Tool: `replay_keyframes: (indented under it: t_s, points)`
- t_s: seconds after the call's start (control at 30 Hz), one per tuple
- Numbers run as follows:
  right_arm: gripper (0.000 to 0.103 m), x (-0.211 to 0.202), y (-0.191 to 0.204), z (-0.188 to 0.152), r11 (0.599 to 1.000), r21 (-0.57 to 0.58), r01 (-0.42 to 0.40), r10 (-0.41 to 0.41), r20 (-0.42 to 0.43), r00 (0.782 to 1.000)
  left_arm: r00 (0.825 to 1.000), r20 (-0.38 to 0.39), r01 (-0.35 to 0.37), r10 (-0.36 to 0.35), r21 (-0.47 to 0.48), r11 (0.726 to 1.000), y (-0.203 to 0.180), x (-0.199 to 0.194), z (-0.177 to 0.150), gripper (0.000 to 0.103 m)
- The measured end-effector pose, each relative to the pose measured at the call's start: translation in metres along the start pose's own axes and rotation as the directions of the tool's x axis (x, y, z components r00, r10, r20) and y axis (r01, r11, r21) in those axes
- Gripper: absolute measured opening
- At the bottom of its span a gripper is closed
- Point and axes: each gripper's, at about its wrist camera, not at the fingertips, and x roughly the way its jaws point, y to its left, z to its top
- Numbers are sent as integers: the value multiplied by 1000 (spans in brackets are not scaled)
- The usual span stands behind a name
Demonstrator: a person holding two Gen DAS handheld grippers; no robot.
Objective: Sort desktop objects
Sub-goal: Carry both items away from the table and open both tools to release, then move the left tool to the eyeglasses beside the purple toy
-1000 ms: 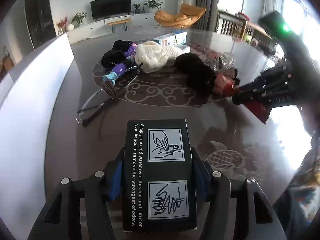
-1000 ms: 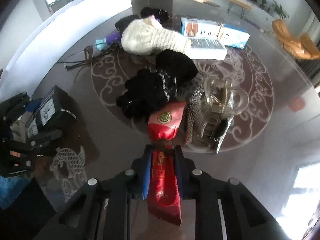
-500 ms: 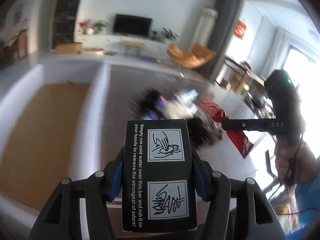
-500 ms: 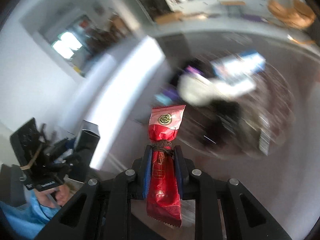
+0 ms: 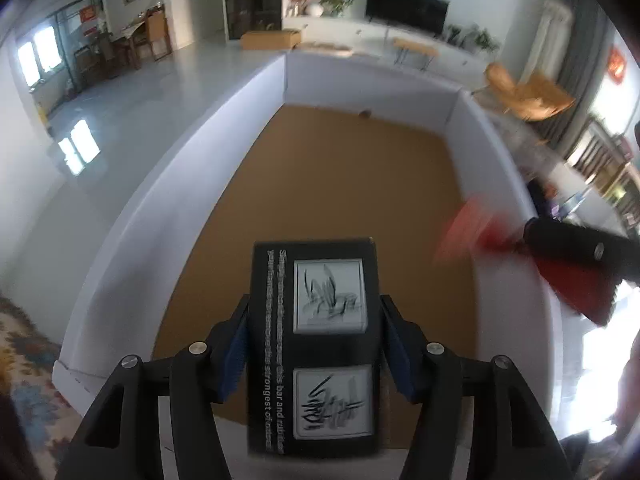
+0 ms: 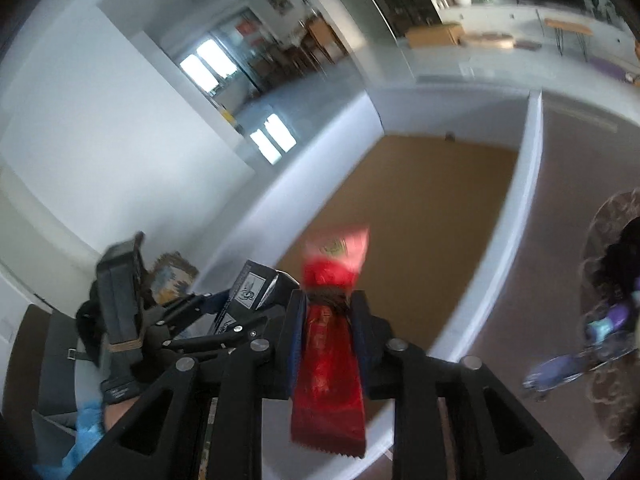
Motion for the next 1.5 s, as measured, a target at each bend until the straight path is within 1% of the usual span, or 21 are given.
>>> replay_keyframes:
  t_s: [0.03,0.07,0.1,0.2,0.27,0.3,0.33,0.43,0.5,0.57,0.63,0.7,0.77,0.83,0.87,0.93,0.97,1.0,1.1,1.27,1.5]
  points:
    - [49,5,0,-1,1000,9,13,-13,-11,1000,1000,-2,-30,30,2,1000,-2,2,-2,69]
    - [55,6,0,-2,1000,16,13,-13,-1,1000,999,3,-38,38,2,999,-3,2,-3,74]
    - [56,1,-1,-3,1000,17,6,-6,24,1000,999,19,-47,47,2,999,-5,0,-4,78]
    - [71,-30,-5,-14,999,-18,29,-26,123,992,995,93,-47,47,3,999,-11,-20,-11,78]
    - [90,-54,-13,-29,996,-47,79,-68,195,978,989,148,-4,1,22,1000,-27,-41,-16,78]
    - [93,-72,-21,-42,990,-63,128,-110,238,965,986,164,16,-21,31,999,-27,-50,-17,78]
    - [96,-84,-27,-52,985,-70,158,-135,258,957,980,188,61,-71,59,996,-41,-64,-21,78]
    - [97,-120,-69,-101,951,-52,306,-281,279,918,952,202,199,-229,159,967,-87,-91,-33,81]
    - [97,-138,-106,-137,916,0,400,-389,241,889,931,187,270,-314,229,935,-121,-103,-44,89]
    - [97,-149,-146,-169,873,57,485,-488,164,858,913,154,319,-377,304,898,-165,-107,-63,97]
    - [97,-159,-183,-202,823,98,559,-567,107,817,912,113,337,-395,345,876,-199,-93,-76,100]
    - [97,-176,-216,-225,781,133,610,-621,56,782,927,59,325,-371,367,872,-231,-66,-83,100]
    - [97,-180,-240,-234,758,160,632,-642,17,766,950,-28,299,-310,365,882,-262,-17,-91,100]
    - [97,-185,-253,-238,742,171,649,-658,0,753,956,-75,292,-284,358,887,-280,18,-89,100]
    - [98,-184,-259,-237,750,181,636,-648,15,761,958,-81,284,-273,357,890,-285,30,-89,100]
    - [98,-187,-263,-234,744,185,642,-657,28,754,964,-77,264,-254,371,890,-301,46,-84,100]
    - [102,-186,-266,-230,744,186,642,-657,33,753,974,-43,223,-224,398,890,-309,51,-79,100]
    - [103,-185,-270,-227,743,186,643,-659,39,751,975,-30,213,-220,409,887,-311,52,-78,102]
    - [103,-181,-278,-214,743,186,643,-664,80,743,970,-2,224,-244,407,885,-320,60,-62,103]
    - [103,-180,-285,-211,735,202,647,-671,82,737,972,7,213,-233,383,899,-337,79,-33,103]
    - [103,-180,-285,-211,735,205,646,-671,85,736,970,11,221,-244,390,894,-347,81,-26,103]
